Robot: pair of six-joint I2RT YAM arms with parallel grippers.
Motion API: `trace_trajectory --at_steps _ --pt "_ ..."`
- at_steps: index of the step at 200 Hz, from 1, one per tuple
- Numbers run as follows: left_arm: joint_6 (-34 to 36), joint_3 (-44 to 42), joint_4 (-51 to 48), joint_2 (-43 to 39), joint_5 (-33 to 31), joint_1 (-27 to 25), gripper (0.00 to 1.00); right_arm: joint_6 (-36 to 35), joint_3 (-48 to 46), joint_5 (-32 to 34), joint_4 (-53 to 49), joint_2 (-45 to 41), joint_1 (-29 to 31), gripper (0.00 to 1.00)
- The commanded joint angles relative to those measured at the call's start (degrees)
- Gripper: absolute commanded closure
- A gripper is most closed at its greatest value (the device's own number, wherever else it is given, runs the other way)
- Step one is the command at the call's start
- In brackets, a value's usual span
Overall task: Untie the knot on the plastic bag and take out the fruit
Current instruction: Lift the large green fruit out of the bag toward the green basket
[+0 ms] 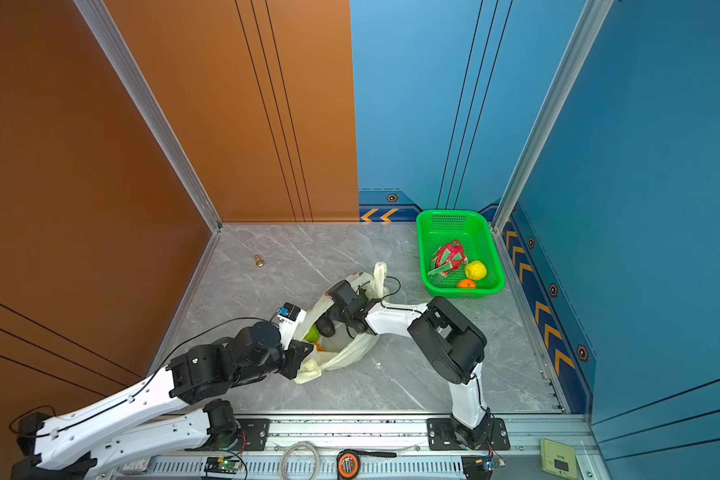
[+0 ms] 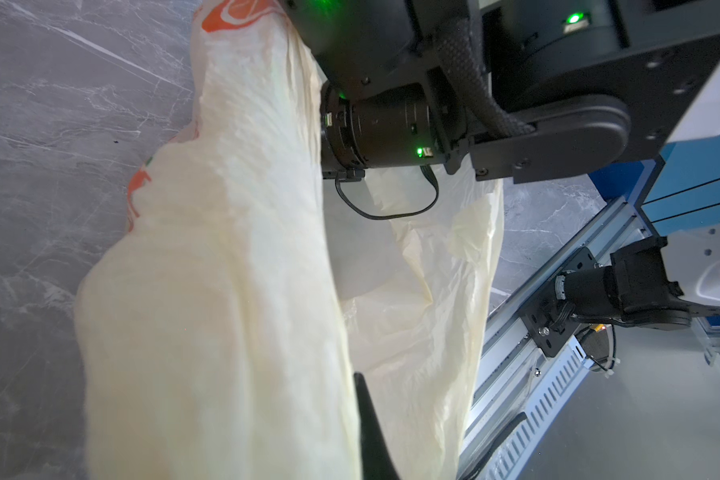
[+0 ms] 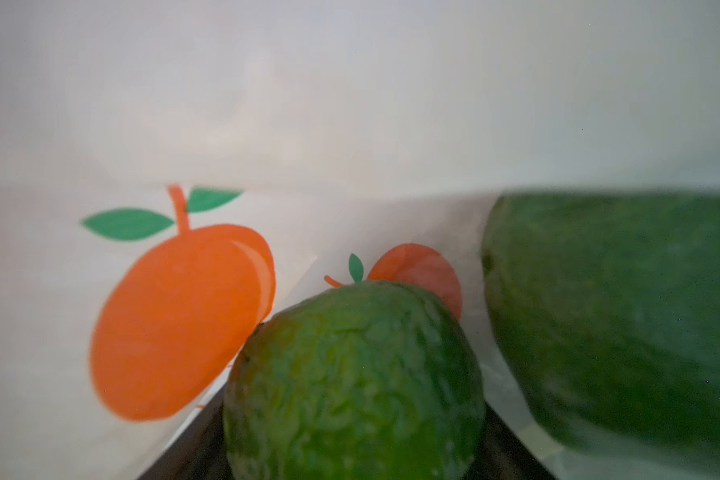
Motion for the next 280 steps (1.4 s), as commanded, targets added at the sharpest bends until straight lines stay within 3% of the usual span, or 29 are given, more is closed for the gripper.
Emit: trace_trajectory --at_steps 1,97,190,235,280 --pt "-0.4 -0.6 -0.4 -0.2 -0.7 -0.9 1.0 -0.8 -2.3 -1.0 -0.4 -4.9 0.3 0.42" --pt "0.5 -0.3 0.6 -0.4 -3.7 -0.9 1.0 -3.2 -8.6 -0.7 -14.4 -24.7 6.1 0.43" --pt "0.7 -0.5 1.3 -0.1 -4.7 -0.9 1.0 -7.1 2.0 0.4 -34.8 -37.8 11.4 0.43" --pt "0.9 -0.4 1.3 0.2 -4.6 -0.8 1.0 -10.7 11.0 -1.8 -41.5 -40.5 6.0 0.43" --pt "1.0 -0.2 1.3 0.4 -4.5 -0.9 1.0 -14.1 14.8 -9.3 -41.6 -41.6 -10.5 0.43"
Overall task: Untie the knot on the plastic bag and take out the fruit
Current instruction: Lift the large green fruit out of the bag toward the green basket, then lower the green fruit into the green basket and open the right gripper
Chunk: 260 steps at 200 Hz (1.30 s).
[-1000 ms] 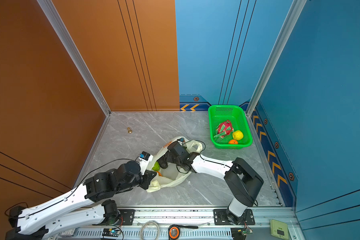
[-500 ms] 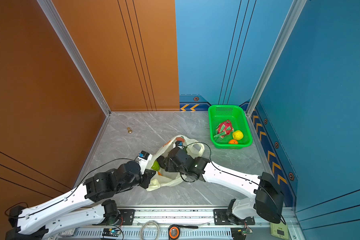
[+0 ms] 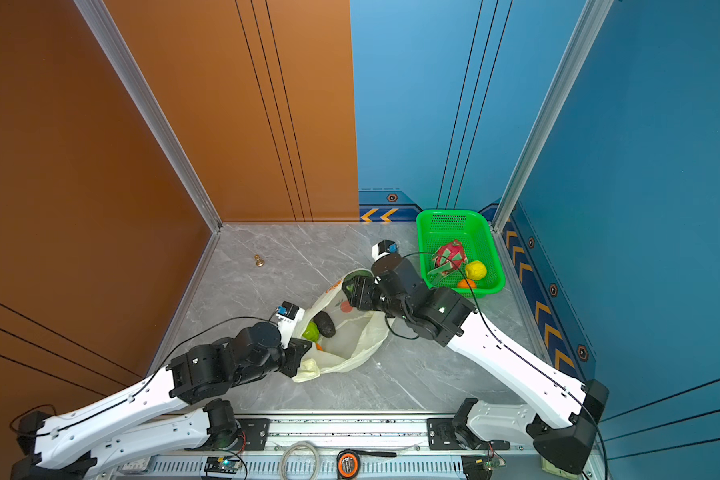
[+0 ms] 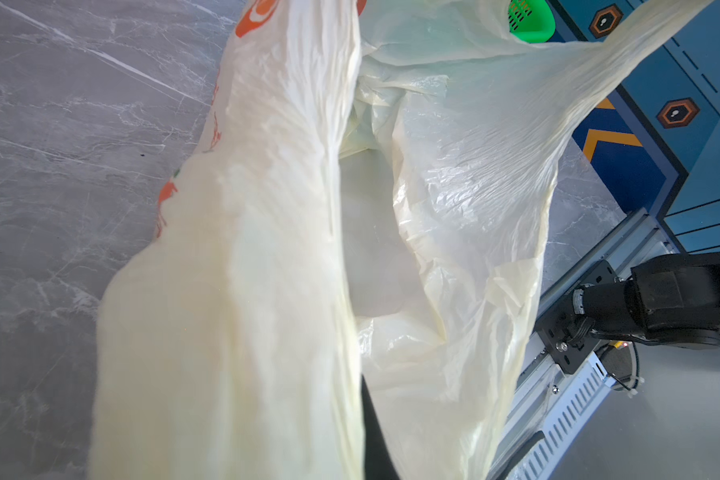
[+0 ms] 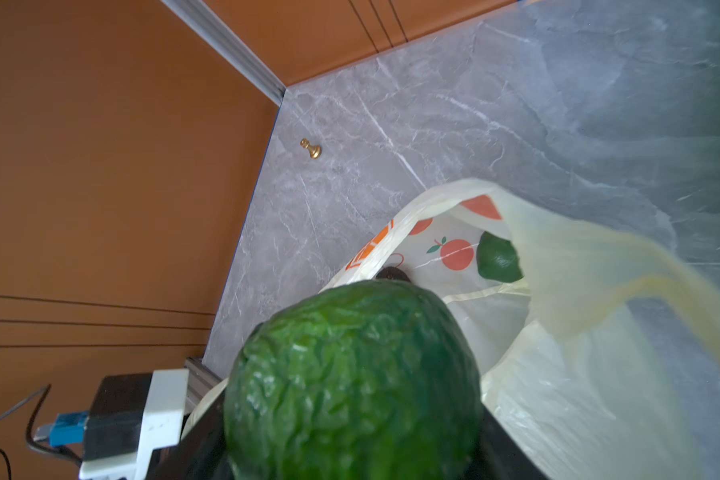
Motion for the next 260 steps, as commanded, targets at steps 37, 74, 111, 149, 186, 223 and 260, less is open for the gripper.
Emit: trace_trajectory --at_steps 37,74,111,149,186,223,260 --pt "1.0 0.4 1.0 1.1 -1.2 -0.8 1.0 -7.1 2.4 -12.1 -2.9 1.1 -25.0 0.43" --pt "1.2 0.6 1.1 1.6 -1.0 -0.8 1.0 -8.6 -0.2 -15.6 1.3 5.5 -39.7 0.44" --pt "1.1 0.7 1.2 1.7 -1.2 -0.8 1.0 -11.4 -0.5 -13.6 5.1 13.5 -48.8 0.44" --pt "1.2 0.8 1.1 1.8 -1.1 -0.8 1.0 -11.9 2.9 -12.3 7.8 24.0 -54.0 0.43" --pt "1.3 1.0 1.2 1.9 -1.3 -0.8 1.0 -13.2 8.5 -9.5 8.2 33.9 -56.1 0.42" --pt "1.1 1.1 1.1 1.6 -1.9 -0.8 1.0 -13.2 12.8 -7.3 7.9 40.6 -57.3 0.38" --pt "1.1 1.3 1.1 1.6 -2.2 -0.8 1.0 -13.1 17.9 -5.9 5.3 45.1 -57.9 0.27"
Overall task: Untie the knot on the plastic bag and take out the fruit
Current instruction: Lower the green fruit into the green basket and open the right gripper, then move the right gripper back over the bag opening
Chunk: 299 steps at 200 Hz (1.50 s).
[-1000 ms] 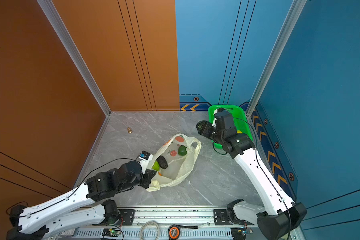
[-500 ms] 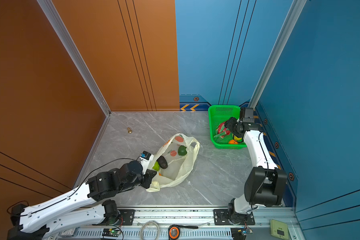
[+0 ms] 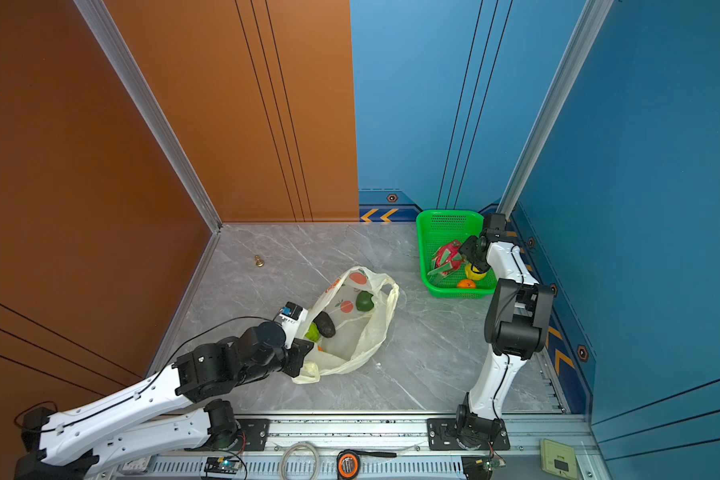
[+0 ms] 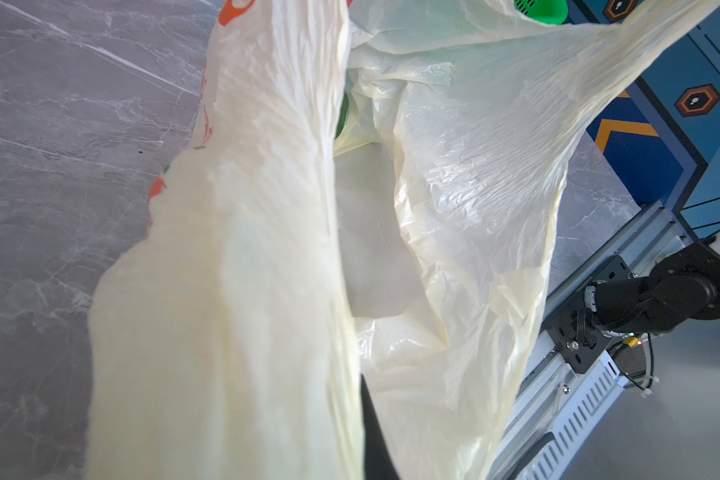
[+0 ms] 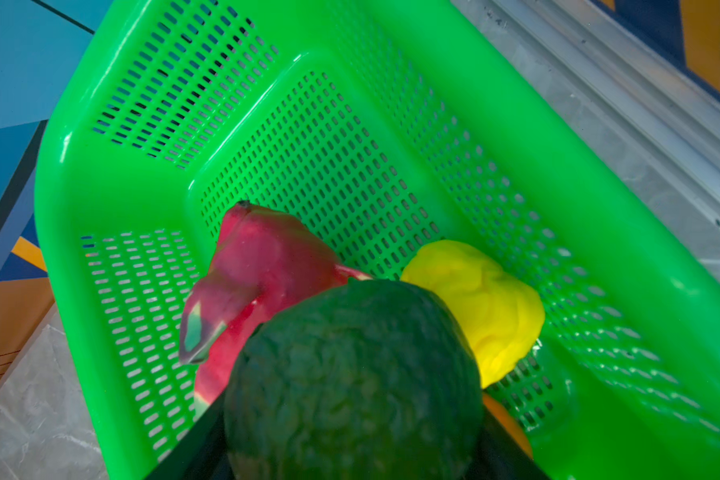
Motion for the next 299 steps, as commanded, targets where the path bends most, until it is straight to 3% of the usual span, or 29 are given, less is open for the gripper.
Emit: trace_trajectory --at_steps 1,27,50,106,172,222,299 --pt "0.7 1.3 0.6 -0.2 -1.8 -0.6 1.0 -1.3 4.5 2.9 -2.1 2.4 -0.5 0.27" --pt "0.6 1.3 0.7 -0.1 -1.9 -0.6 1.0 -1.6 6.8 3.4 -3.9 3.3 -0.6 0.13" --pt "0.4 1.2 0.8 -0.2 -1.9 -0.6 1.0 -2.0 7.2 3.3 -4.7 2.4 -0.5 0.09" --pt "0.6 0.9 0.8 -0.3 -1.8 -0.6 1.0 -2.4 4.2 2.3 -5.4 -2.1 0.6 0.08" --pt "0.5 0.4 0.7 -1.3 -1.8 -0.6 1.0 -3.9 -2.4 -2.5 -9.3 -15.3 6.0 0.09" --pt "1.3 0.5 0.6 -1.1 -1.3 -0.6 1.0 -5.4 -1.6 -5.6 -16.2 -24.6 16.0 0.09" --pt "1.7 0.1 0.1 -2.0 -0.5 -0.4 1.0 -2.6 5.3 -6.8 -24.8 -29.5 39.1 0.09"
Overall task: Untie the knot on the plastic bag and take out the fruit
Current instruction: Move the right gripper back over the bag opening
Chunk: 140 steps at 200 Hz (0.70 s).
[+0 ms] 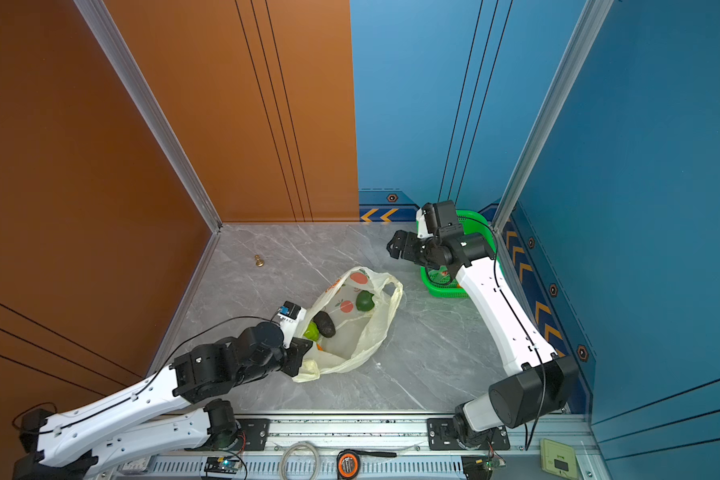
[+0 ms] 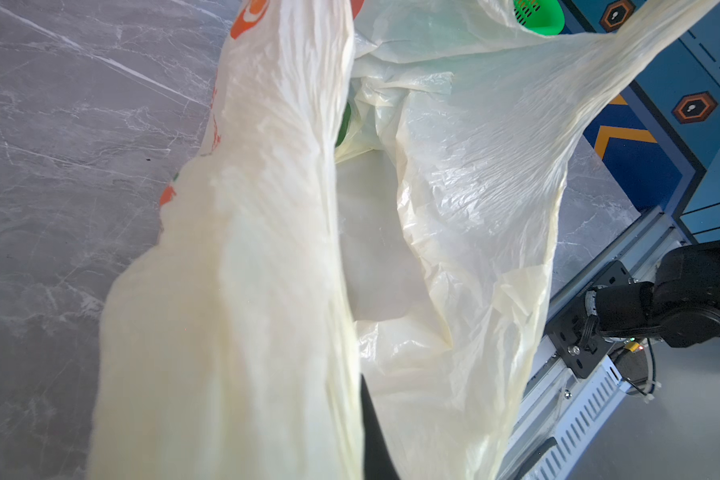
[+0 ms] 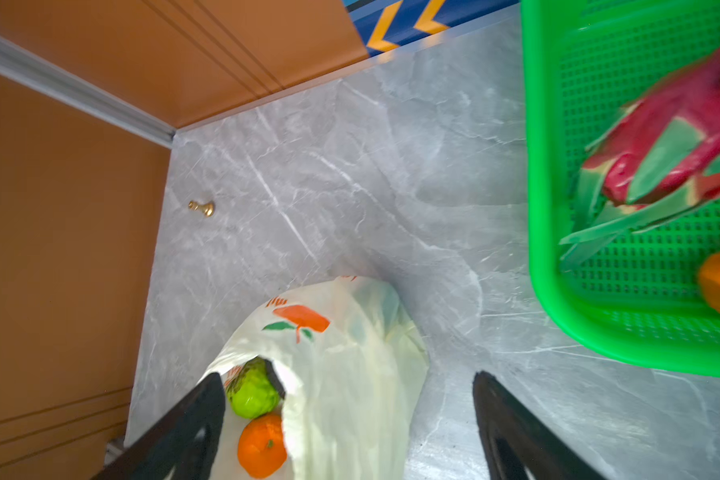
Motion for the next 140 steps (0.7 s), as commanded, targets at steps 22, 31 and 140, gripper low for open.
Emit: trace_trajectory --at_steps 22,31,140 --pt "1.2 -0.1 0.0 -1.4 0.4 -0.3 1.0 2.5 2.9 -0.6 -4.3 -1.6 12.1 0.09" --pt "1.2 -0.3 0.0 -1.5 0.4 -0.3 1.0 2.3 3.1 -0.1 -4.3 -1.0 14.9 0.09" --pt "0.4 -0.1 -1.8 -2.0 1.6 0.9 1.0 -0.6 1.2 6.9 -5.6 0.7 33.0 0.11"
